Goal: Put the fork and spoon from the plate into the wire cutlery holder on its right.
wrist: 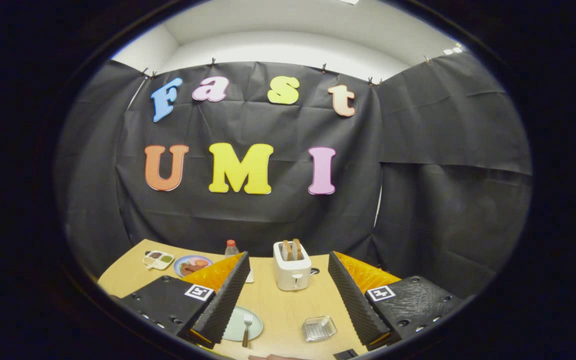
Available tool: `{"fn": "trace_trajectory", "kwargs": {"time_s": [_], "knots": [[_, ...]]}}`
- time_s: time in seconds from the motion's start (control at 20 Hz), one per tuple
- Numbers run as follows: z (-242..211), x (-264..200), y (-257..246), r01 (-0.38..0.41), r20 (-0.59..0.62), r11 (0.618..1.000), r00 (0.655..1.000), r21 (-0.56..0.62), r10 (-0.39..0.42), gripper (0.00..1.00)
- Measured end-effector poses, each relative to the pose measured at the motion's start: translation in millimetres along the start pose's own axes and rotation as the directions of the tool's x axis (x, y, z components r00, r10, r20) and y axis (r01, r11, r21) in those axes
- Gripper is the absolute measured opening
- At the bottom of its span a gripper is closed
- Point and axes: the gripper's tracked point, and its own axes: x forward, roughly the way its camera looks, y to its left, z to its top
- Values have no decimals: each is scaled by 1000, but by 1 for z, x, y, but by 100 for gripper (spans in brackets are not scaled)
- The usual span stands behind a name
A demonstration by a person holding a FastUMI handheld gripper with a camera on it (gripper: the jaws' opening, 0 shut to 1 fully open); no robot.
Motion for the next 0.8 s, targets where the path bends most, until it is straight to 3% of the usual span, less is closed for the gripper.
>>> {"fn": "trace_trajectory", "kwargs": {"time_s": [0.4, 0.8], "knots": [[-76, 35, 47, -62, -140, 997, 989, -56, 54, 95], [-198, 43, 92, -141, -405, 987, 909, -82, 97, 95]]}}
